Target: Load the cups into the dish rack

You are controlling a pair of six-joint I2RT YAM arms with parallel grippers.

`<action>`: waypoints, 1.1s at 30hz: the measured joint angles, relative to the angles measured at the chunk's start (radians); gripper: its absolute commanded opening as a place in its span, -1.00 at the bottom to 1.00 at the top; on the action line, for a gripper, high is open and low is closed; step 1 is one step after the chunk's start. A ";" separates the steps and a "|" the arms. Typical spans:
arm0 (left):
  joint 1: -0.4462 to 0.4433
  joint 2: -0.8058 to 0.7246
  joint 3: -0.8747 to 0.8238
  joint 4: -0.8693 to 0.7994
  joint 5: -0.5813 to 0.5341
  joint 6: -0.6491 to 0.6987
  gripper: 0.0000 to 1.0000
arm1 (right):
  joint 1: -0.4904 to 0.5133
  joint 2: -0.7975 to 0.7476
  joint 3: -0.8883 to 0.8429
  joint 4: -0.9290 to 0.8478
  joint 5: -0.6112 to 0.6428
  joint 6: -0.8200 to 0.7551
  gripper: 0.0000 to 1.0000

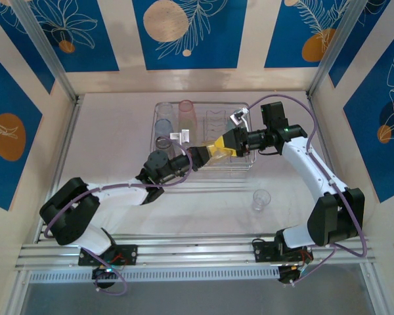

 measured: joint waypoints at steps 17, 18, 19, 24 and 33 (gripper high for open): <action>0.000 0.000 0.000 0.001 -0.002 0.014 -0.19 | 0.000 0.007 0.008 -0.035 -0.012 -0.015 -0.45; 0.000 0.000 0.000 -0.006 -0.003 0.024 0.00 | 0.000 0.009 0.008 -0.042 -0.009 -0.015 -0.55; 0.000 0.000 0.000 -0.015 -0.006 0.030 0.20 | -0.001 0.011 0.010 -0.050 -0.005 -0.016 -0.62; 0.000 -0.014 -0.010 -0.108 -0.054 0.065 0.61 | -0.026 0.012 0.036 -0.109 0.037 -0.024 -1.00; 0.000 -0.182 -0.016 -0.543 -0.267 0.186 0.72 | -0.072 0.011 0.213 -0.304 0.361 -0.075 -1.00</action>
